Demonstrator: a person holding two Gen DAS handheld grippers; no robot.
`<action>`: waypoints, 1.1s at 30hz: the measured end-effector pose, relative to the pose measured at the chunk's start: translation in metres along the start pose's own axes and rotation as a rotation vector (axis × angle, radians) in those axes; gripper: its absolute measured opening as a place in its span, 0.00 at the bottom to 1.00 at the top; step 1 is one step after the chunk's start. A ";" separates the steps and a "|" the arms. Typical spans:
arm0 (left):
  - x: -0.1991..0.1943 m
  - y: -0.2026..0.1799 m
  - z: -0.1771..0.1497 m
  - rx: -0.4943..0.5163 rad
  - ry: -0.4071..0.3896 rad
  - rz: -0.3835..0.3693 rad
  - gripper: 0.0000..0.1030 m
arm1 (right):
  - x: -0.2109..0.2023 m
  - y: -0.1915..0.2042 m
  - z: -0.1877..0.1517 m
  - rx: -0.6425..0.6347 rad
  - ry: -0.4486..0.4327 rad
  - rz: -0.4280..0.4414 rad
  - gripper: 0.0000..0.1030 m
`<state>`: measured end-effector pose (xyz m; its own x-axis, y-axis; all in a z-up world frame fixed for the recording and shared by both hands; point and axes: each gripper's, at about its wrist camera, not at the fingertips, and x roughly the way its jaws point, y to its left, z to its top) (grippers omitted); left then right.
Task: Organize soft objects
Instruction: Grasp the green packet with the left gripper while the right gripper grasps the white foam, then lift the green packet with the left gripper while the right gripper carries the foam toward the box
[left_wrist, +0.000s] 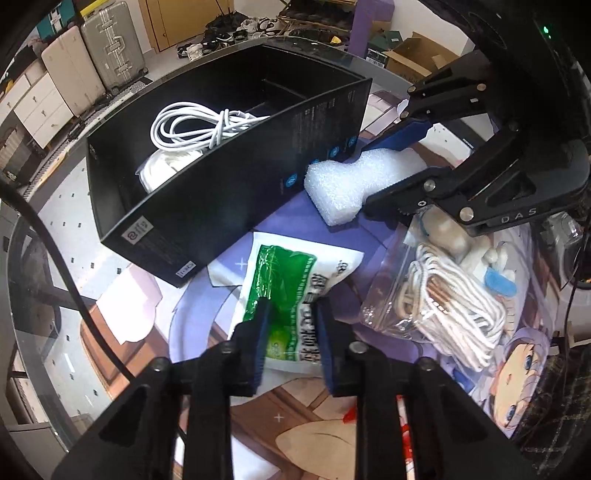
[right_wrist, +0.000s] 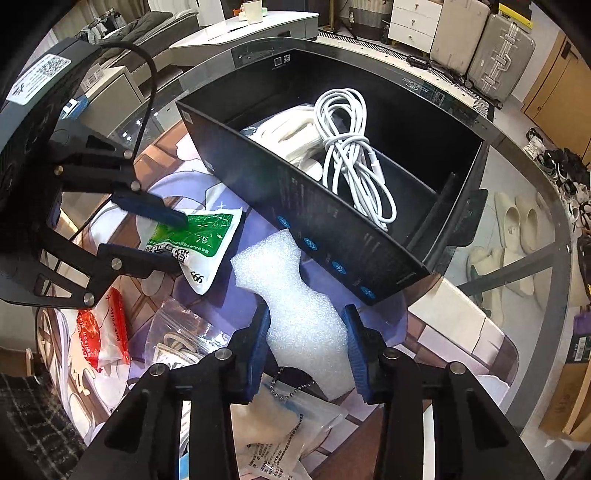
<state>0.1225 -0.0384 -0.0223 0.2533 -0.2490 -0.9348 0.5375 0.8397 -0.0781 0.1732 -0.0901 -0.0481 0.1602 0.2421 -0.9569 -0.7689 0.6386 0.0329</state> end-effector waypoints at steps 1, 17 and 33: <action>-0.001 0.000 -0.001 -0.010 0.001 0.001 0.17 | -0.002 0.000 -0.002 0.000 -0.004 -0.001 0.38; -0.019 -0.009 -0.016 -0.061 -0.026 0.029 0.11 | -0.026 -0.002 -0.021 0.025 -0.037 0.009 0.38; -0.076 -0.012 -0.014 -0.079 -0.123 0.082 0.11 | -0.075 0.014 -0.012 0.008 -0.111 -0.019 0.38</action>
<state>0.0854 -0.0229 0.0446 0.3928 -0.2313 -0.8900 0.4473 0.8937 -0.0349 0.1432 -0.1082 0.0211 0.2432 0.3091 -0.9194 -0.7602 0.6495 0.0172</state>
